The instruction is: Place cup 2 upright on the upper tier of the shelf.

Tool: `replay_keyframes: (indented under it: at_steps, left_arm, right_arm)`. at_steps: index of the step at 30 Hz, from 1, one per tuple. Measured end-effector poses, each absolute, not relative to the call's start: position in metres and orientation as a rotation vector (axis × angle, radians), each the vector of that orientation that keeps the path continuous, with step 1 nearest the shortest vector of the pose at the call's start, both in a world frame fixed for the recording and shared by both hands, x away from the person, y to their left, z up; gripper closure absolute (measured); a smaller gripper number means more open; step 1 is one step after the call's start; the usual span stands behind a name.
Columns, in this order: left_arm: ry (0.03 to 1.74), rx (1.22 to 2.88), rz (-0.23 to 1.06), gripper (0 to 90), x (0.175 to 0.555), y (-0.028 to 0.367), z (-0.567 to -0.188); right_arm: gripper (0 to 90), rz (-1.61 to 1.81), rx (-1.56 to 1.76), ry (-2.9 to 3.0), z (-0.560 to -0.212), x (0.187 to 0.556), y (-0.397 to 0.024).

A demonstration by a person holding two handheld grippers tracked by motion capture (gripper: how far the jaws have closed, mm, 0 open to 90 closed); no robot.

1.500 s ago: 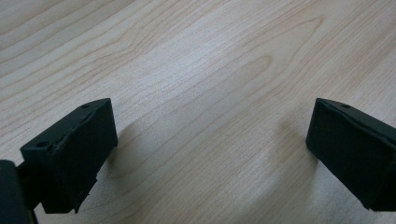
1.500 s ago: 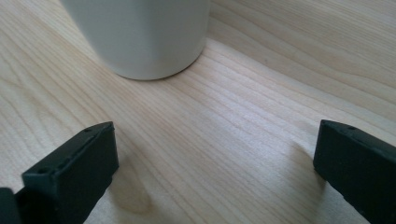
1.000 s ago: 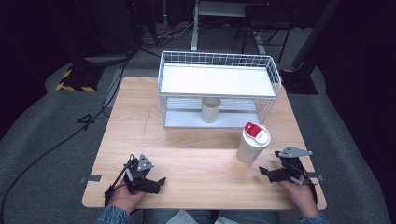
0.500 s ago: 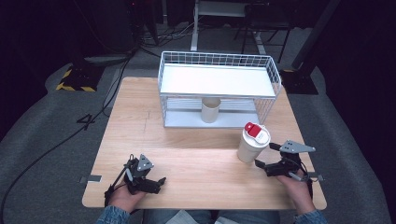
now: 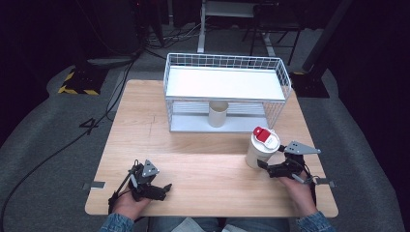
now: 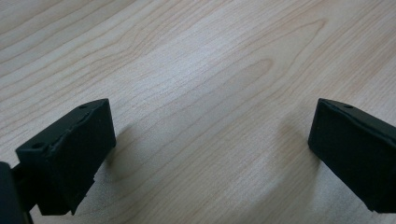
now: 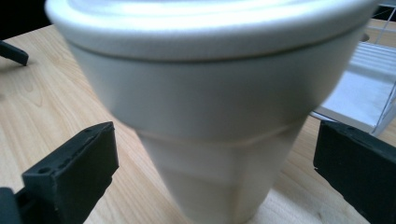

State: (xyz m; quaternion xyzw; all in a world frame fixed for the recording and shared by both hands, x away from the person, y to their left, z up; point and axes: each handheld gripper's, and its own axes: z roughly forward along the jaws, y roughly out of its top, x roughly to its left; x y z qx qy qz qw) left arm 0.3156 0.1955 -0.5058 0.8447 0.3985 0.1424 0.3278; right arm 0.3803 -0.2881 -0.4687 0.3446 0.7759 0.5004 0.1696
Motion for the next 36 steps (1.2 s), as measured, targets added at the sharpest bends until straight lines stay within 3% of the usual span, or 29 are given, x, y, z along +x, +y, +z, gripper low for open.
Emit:
replay_keyframes:
  at_steps: [27, 36]
  left_arm:
    - [1.046, 2.210, 0.371, 1.3, 0.315, 0.195, -0.506]
    - [1.048, 2.207, 0.368, 1.3, 0.315, 0.195, -0.506]
  right_arm:
    - [0.6, 1.453, 1.057, 2.106, -0.473, 0.393, -0.265]
    - [6.9, 1.429, 1.036, 2.087, -0.475, 0.392, -0.261]
